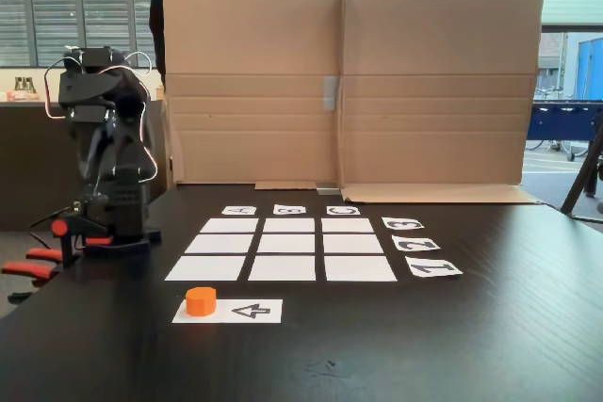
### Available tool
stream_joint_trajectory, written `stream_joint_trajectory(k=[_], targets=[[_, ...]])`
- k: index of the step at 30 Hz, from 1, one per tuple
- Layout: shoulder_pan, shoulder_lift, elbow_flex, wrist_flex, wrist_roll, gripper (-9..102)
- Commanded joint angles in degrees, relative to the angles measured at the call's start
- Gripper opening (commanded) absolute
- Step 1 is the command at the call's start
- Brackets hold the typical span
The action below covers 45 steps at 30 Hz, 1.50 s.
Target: Pick up the round, orange token and place it in the grid on square B3.
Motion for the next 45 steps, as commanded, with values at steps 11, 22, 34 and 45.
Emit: stream_joint_trajectory(k=[11, 22, 34, 45], targets=[[-3.7, -19.7, -15.6, 1.9, -13.4, 76], [-9.7, -31.7, -21.9, 1.8, -14.4, 76], [-15.8, -41.8, -27.1, 1.8, -13.4, 76], [-21.1, -48.0, -28.7, 1.3, -12.0, 76]])
